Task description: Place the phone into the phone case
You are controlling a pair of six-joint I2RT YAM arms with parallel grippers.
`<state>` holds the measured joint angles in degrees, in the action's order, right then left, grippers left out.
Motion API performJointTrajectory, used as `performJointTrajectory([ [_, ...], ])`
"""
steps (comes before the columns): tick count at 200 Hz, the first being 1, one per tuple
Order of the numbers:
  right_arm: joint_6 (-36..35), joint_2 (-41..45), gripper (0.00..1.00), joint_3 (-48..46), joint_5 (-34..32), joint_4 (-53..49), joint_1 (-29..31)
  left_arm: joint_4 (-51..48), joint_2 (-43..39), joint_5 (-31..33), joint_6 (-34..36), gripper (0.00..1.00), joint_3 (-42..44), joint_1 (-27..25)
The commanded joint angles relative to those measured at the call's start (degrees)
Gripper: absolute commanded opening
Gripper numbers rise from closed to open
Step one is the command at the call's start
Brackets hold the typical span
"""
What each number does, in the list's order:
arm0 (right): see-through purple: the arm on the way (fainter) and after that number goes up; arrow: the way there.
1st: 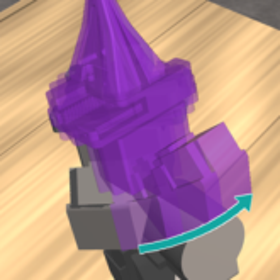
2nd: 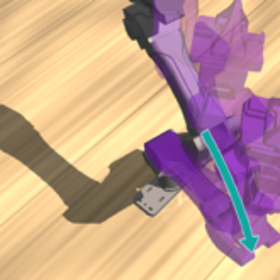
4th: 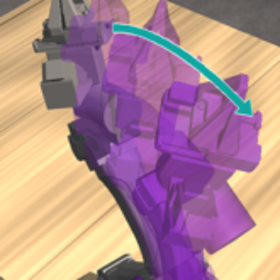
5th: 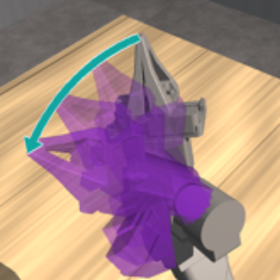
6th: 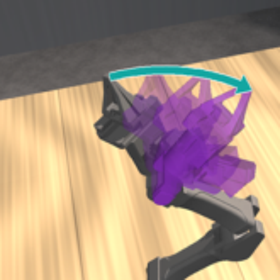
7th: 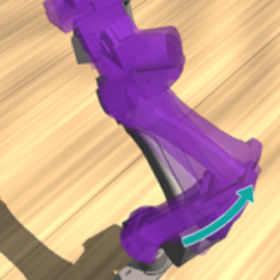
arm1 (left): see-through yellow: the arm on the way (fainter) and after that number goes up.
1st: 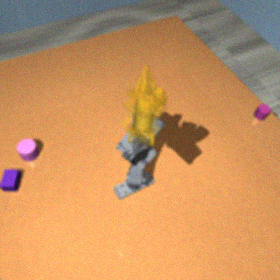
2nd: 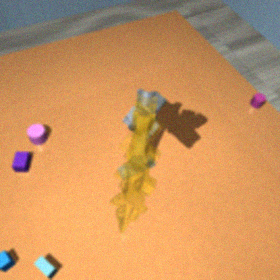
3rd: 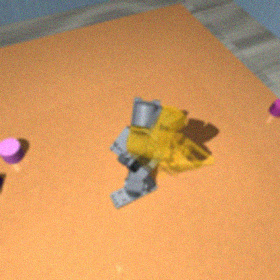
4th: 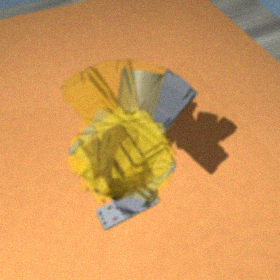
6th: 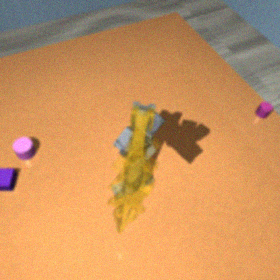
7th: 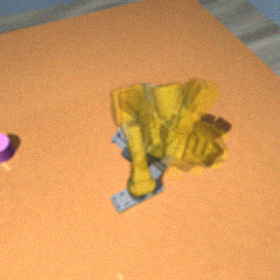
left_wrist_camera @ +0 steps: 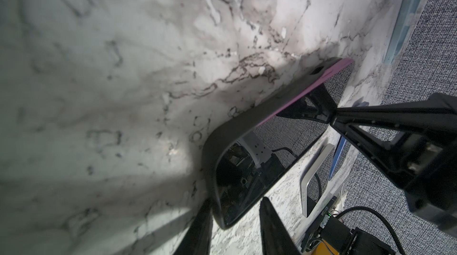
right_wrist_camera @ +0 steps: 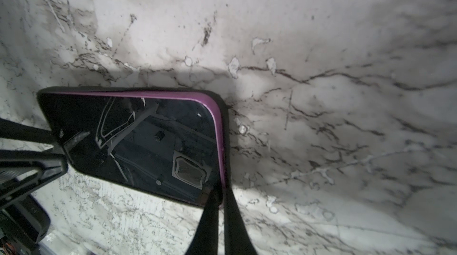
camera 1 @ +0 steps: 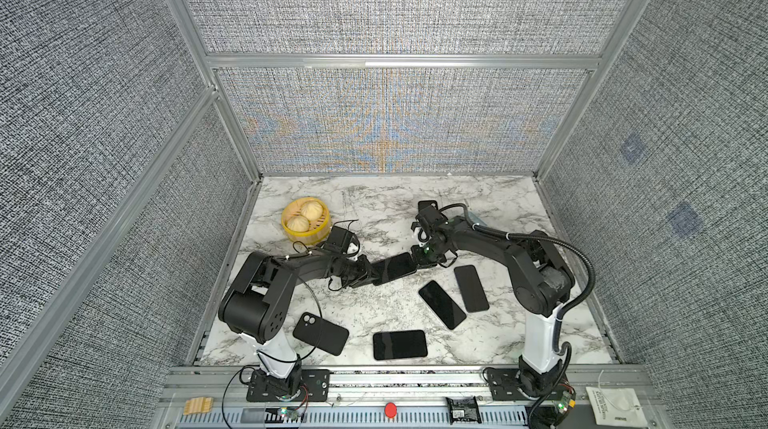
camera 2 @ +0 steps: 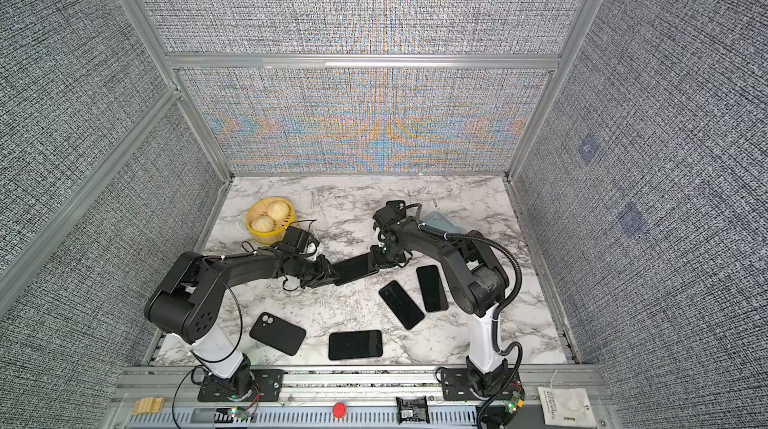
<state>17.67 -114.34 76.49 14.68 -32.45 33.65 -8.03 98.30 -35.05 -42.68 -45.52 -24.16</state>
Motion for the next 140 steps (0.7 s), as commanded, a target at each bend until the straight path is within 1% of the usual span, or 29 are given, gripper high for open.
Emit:
performJointTrajectory([
  [1, -0.04, -1.82, 0.1, -0.4, 0.79, -0.2, 1.14, -0.58, 0.32, 2.29, 0.91, 0.36, -0.27, -0.23],
  [54, -1.06, -4.63, 0.12, -0.23, -4.11, -0.84, 1.27, -3.96, -0.61, 4.35, 2.64, 0.41, -1.51, -0.27],
  [80, -0.84, -2.37, 0.13, 0.53, -3.05, -1.11, 1.24, -5.35, -1.01, 5.13, 3.29, 0.41, -2.05, -0.23],
  [115, -0.53, 3.24, 0.18, 0.88, -0.5, 0.28, 0.43, -7.48, -2.0, 6.69, 4.34, 0.43, -2.67, -0.07],
  [131, -0.53, 3.38, 0.2, 0.42, 0.25, 1.8, -0.38, -8.38, -2.45, 7.36, 4.86, 0.44, -2.82, 0.15],
  [140, -0.68, 2.77, 0.21, 0.71, 0.73, 1.99, -0.75, -8.56, -2.62, 7.43, 5.06, 0.46, -2.88, 0.28],
])
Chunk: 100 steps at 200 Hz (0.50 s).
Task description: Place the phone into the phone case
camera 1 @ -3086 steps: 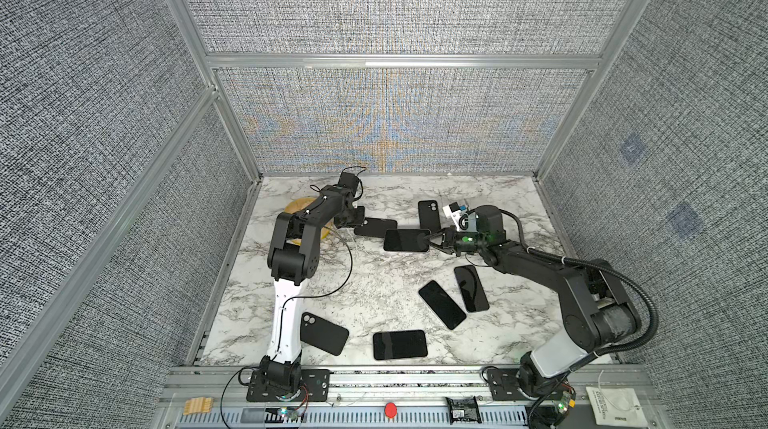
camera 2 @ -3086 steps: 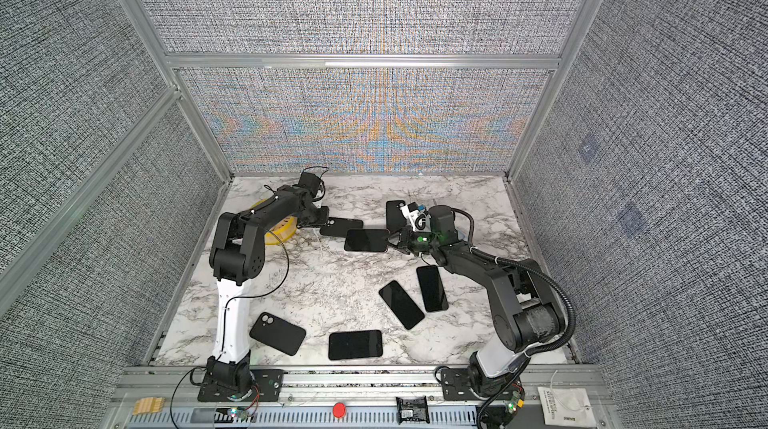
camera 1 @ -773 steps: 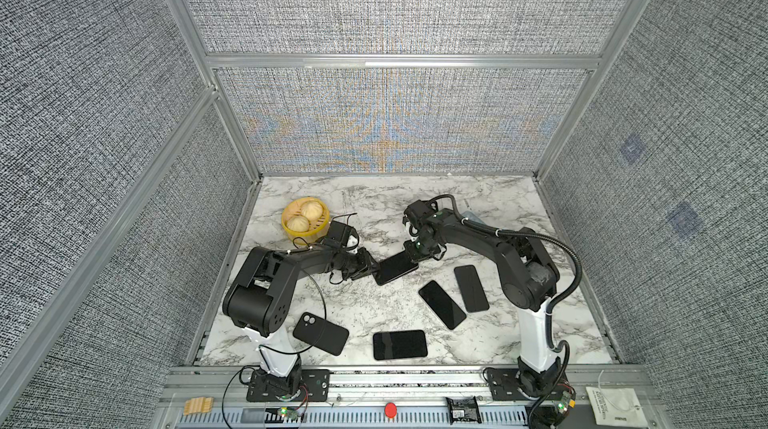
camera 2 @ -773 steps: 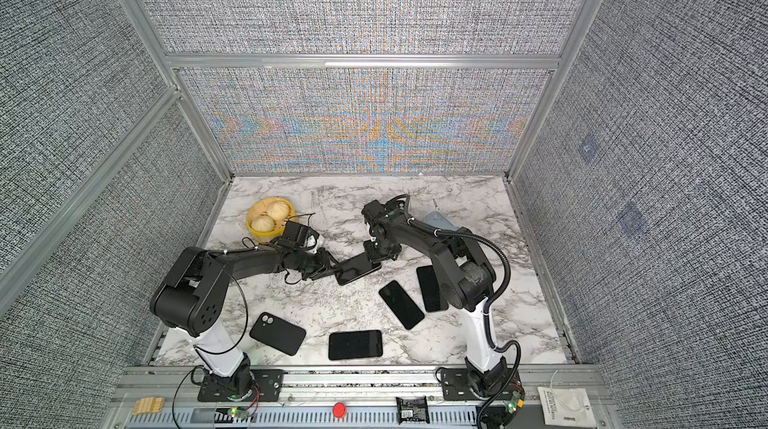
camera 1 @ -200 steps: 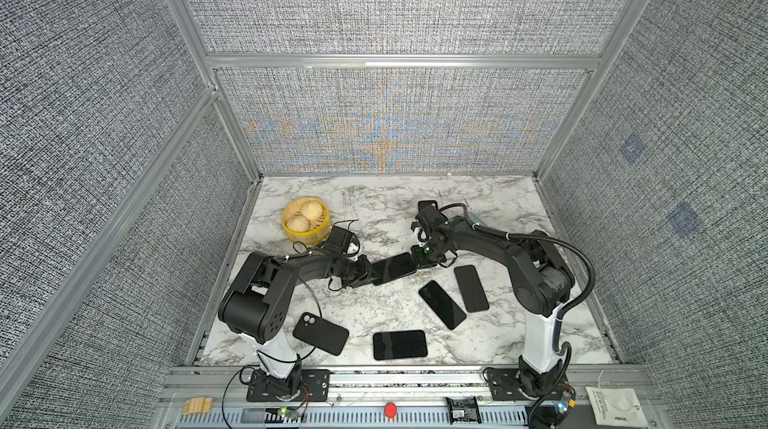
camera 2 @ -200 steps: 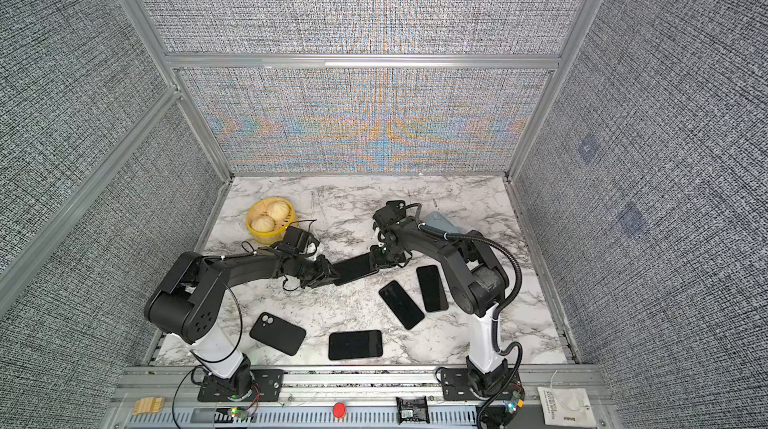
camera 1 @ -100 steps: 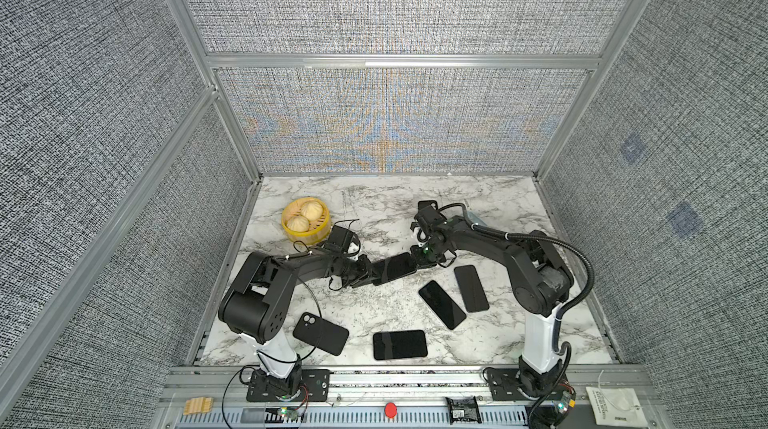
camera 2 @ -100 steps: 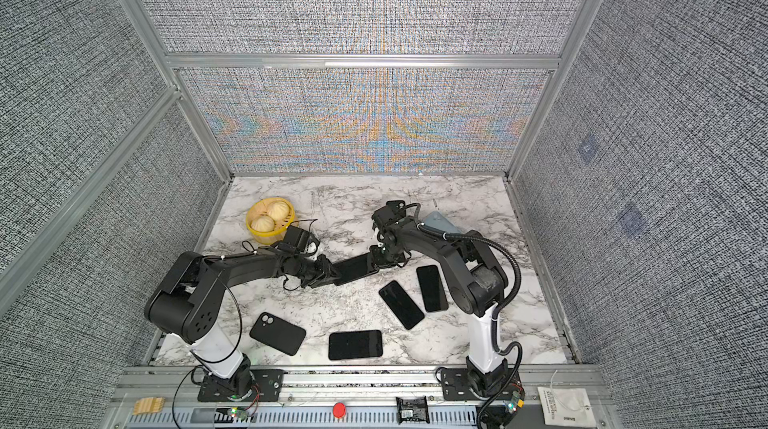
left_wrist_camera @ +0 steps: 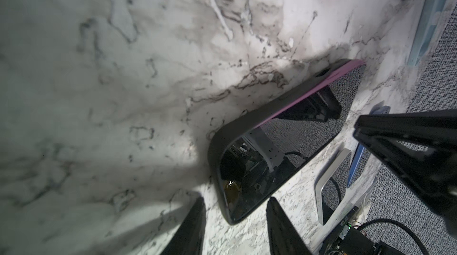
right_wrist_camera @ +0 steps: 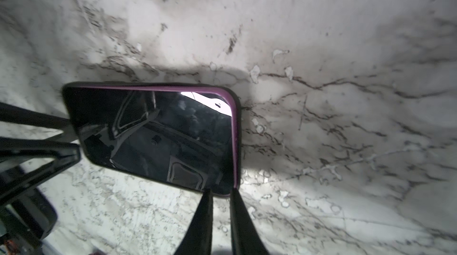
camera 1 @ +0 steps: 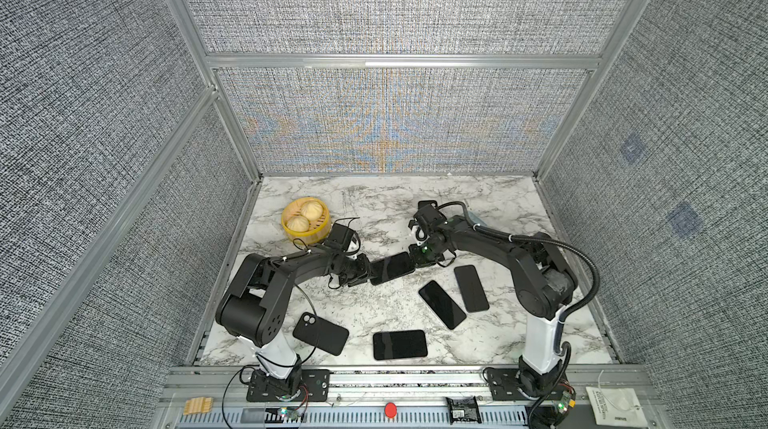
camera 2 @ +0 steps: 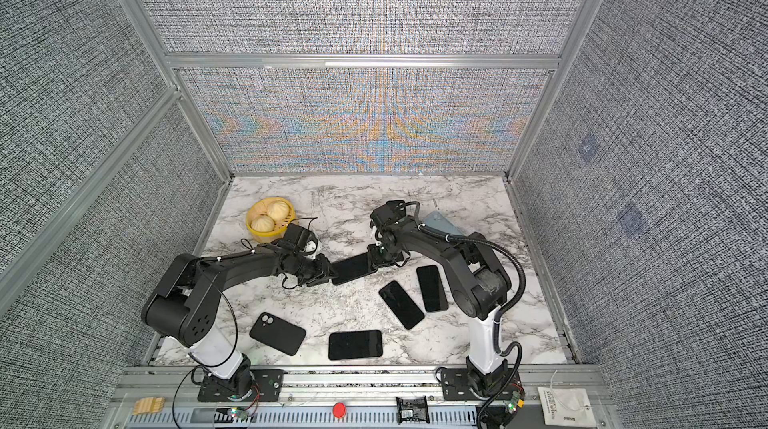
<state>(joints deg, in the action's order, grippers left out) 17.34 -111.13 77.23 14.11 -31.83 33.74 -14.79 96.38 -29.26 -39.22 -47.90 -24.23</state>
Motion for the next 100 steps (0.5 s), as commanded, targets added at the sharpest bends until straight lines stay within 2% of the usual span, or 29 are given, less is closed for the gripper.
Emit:
performJointTrajectory([
  [1, -0.37, -0.51, 0.22, 0.0, 1.38, 1.4, -0.9, -1.81, -0.72, 1.69, 1.6, 0.47, -0.51, 0.38],
  [26, -1.16, -2.94, 0.29, 0.69, 1.54, 2.29, -1.12, -1.91, -0.82, 2.01, 1.52, 0.56, -0.96, 0.82],
  [46, -1.42, -4.22, 0.32, 0.99, 2.64, 2.87, -1.13, -1.74, -0.8, 1.88, 1.28, 0.6, -1.64, 1.14],
  [56, -1.38, -4.39, 0.33, 0.9, 3.26, 3.01, -1.13, -1.74, -0.73, 1.74, 1.25, 0.66, -2.1, 1.2],
  [76, -1.2, -4.02, 0.32, 0.08, 3.9, 3.09, -1.08, -1.83, -0.59, 2.01, 1.17, 0.66, -2.8, 1.25],
  [100, -0.74, -2.57, 0.31, -2.07, 4.26, 3.18, -0.49, -1.74, 0.33, 1.75, 1.09, 0.61, -3.34, 1.28],
])
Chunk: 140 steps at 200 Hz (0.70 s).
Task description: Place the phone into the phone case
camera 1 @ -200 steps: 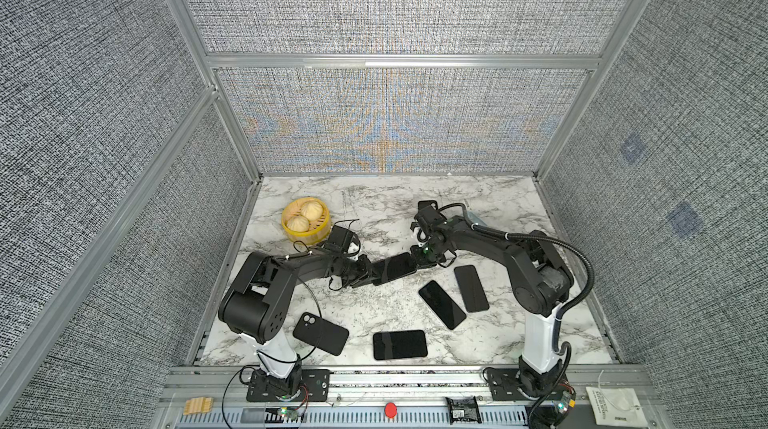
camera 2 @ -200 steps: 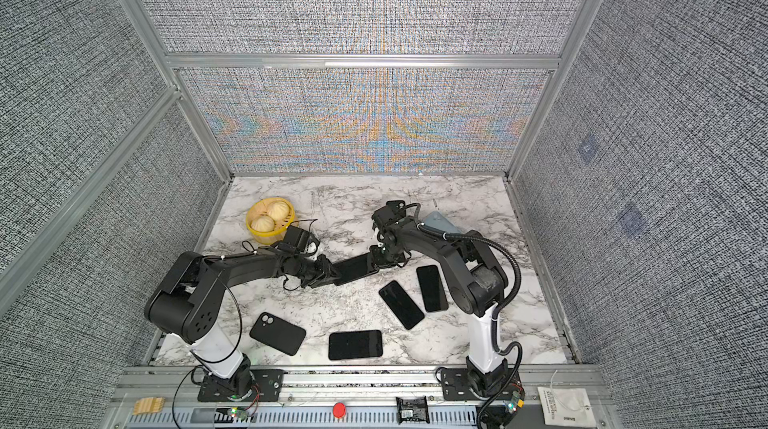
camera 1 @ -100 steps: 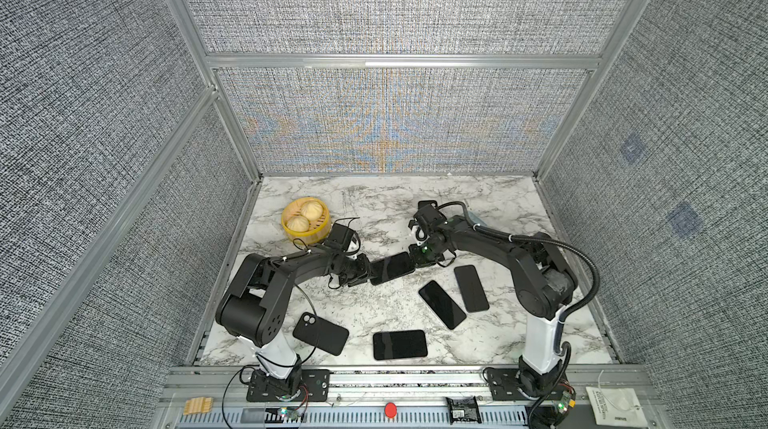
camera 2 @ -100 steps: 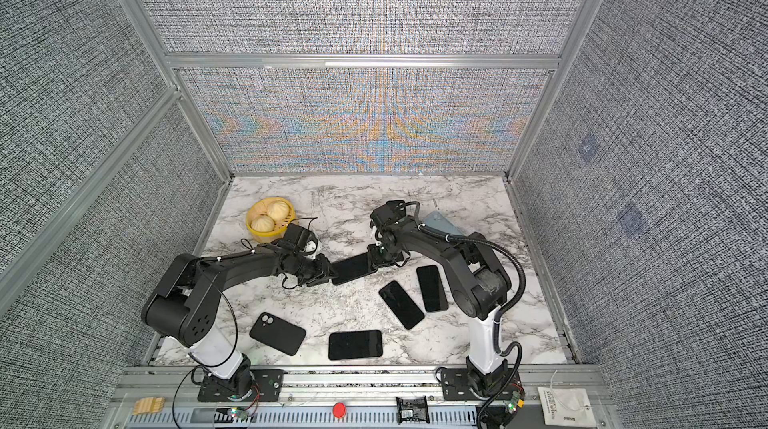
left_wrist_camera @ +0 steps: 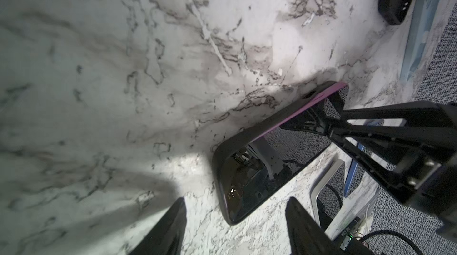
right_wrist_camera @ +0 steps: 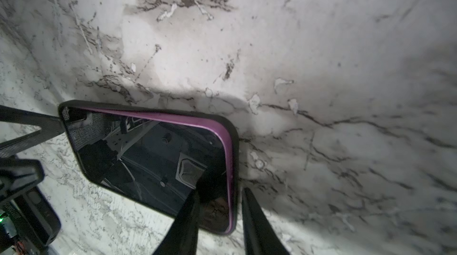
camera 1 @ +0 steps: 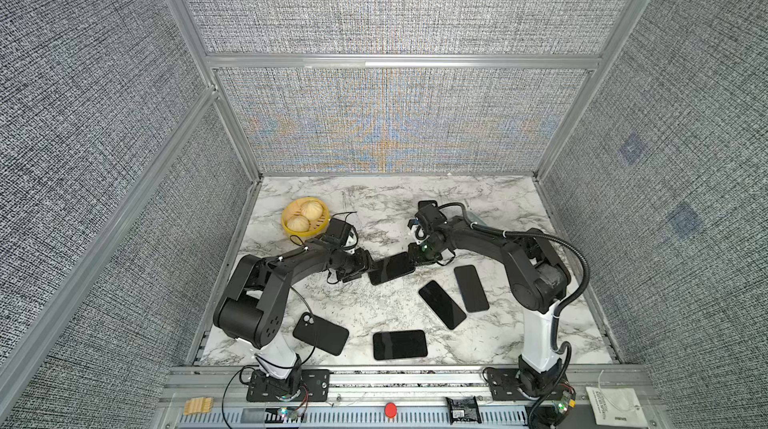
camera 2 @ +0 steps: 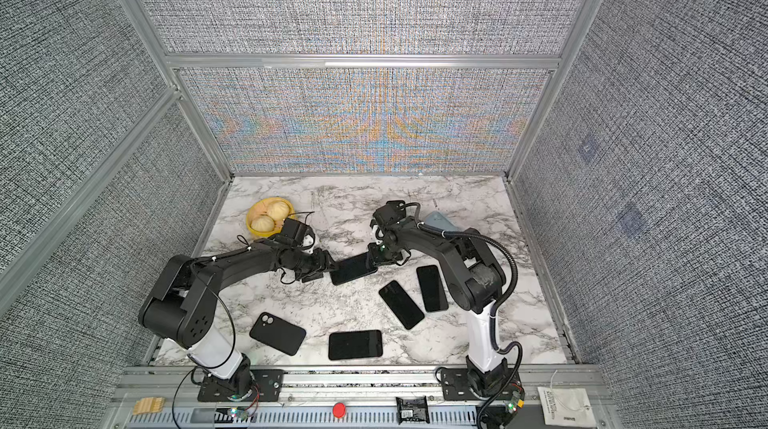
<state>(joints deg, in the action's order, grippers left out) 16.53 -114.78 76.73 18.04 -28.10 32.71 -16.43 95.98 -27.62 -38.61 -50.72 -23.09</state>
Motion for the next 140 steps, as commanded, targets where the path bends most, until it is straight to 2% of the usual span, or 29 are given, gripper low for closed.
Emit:
performJointTrajectory([
  [1, 0.16, 1.2, 0.31, -1.66, 0.33, -0.51, 0.57, -0.1, 0.75, 0.11, 0.47, 0.61, -0.52, 0.11],
  [59, 3.99, 4.79, 0.3, -7.14, 1.62, 2.03, 4.21, 1.55, 3.15, -0.93, 0.27, 0.6, -0.99, 0.21],
  [140, 8.21, 3.81, 0.3, -7.55, 5.34, 8.05, 9.19, 1.39, 6.98, -0.68, 2.18, 0.57, -5.12, 1.4],
])
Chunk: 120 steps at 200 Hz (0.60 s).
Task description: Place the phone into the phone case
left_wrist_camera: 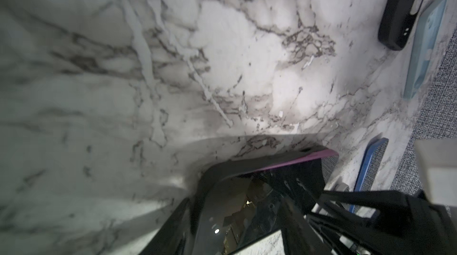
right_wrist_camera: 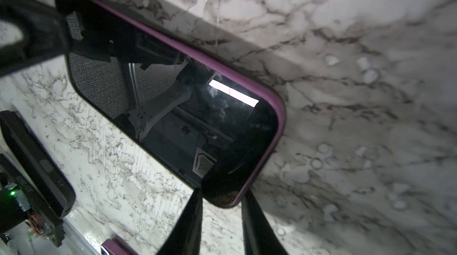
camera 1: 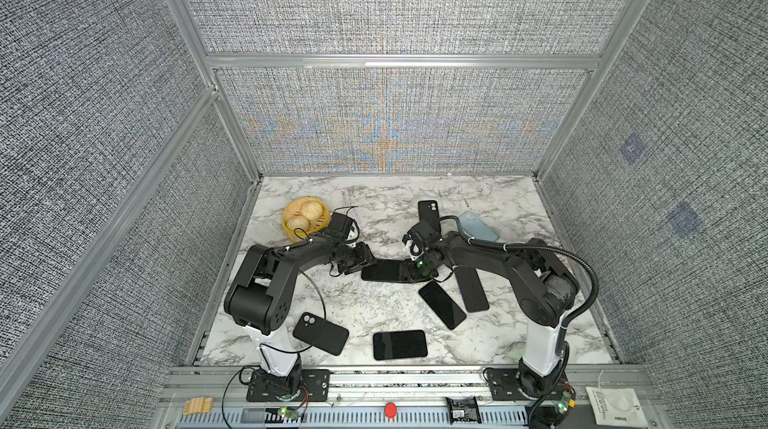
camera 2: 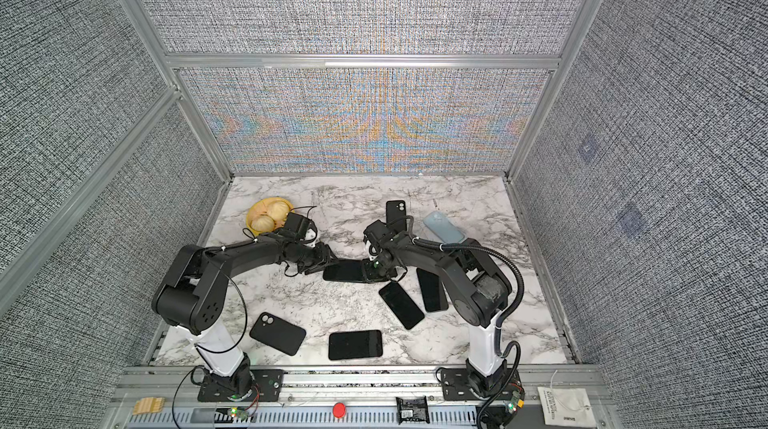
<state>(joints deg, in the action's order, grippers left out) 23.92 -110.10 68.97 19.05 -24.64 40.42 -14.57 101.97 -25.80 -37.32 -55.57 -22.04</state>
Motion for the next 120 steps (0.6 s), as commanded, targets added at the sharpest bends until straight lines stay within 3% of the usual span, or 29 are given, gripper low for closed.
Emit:
performJointTrajectory([
  [1, 0.8, -0.84, 0.3, 0.2, 4.33, 4.56, 1.49, -0.46, 0.97, -2.5, 0.91, 0.57, -0.25, 0.39],
  [65, -8.57, 3.74, 0.3, 1.87, -5.58, -4.29, -2.09, -7.78, -0.58, -1.48, 5.33, 0.61, 0.1, 3.51],
  [120, -10.82, -1.47, 0.25, 9.25, -4.11, -4.45, -3.25, -6.76, -4.33, -1.53, 2.26, 0.59, 4.0, 3.54],
])
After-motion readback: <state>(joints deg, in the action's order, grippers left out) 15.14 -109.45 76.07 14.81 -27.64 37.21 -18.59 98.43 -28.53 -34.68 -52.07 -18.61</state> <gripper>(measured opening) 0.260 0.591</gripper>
